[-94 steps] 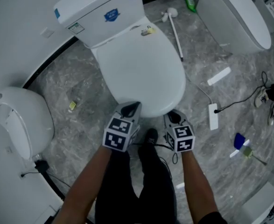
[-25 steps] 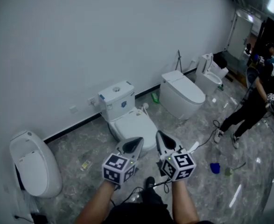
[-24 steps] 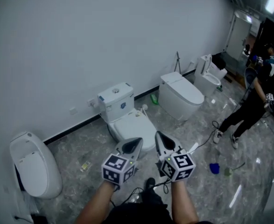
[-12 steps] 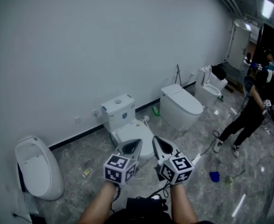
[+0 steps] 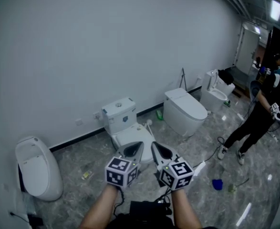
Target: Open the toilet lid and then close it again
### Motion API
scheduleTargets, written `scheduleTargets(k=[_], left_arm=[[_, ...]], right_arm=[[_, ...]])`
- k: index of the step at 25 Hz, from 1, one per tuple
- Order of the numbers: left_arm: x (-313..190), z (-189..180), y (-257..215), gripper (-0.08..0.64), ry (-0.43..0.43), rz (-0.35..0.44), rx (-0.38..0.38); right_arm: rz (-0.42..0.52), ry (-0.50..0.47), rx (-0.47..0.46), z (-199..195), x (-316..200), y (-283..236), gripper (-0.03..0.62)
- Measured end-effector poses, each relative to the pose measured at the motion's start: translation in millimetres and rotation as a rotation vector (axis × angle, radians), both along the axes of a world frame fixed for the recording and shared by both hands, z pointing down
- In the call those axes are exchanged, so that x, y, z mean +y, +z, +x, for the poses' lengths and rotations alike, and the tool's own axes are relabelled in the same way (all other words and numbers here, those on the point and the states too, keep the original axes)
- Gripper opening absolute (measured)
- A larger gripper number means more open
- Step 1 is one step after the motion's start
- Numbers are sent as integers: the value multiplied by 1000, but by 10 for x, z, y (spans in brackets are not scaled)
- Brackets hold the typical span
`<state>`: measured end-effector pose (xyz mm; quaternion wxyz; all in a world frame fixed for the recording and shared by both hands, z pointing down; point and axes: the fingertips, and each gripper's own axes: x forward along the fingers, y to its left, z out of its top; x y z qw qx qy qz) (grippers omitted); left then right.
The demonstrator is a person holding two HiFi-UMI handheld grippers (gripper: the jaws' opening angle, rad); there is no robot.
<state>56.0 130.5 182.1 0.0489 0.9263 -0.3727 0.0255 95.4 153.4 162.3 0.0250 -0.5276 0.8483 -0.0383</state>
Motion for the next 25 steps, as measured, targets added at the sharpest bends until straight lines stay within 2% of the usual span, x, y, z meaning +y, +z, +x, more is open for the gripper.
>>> scheduleTargets(k=[5,25], left_arm=[[42,72,4,6,-3,-2,-8],[-86,-2,-53,6,10,13,-30]], right_arm=[[5,3,-17,137,7,-45,8],[13,16,-18,65,-139,-109,8]])
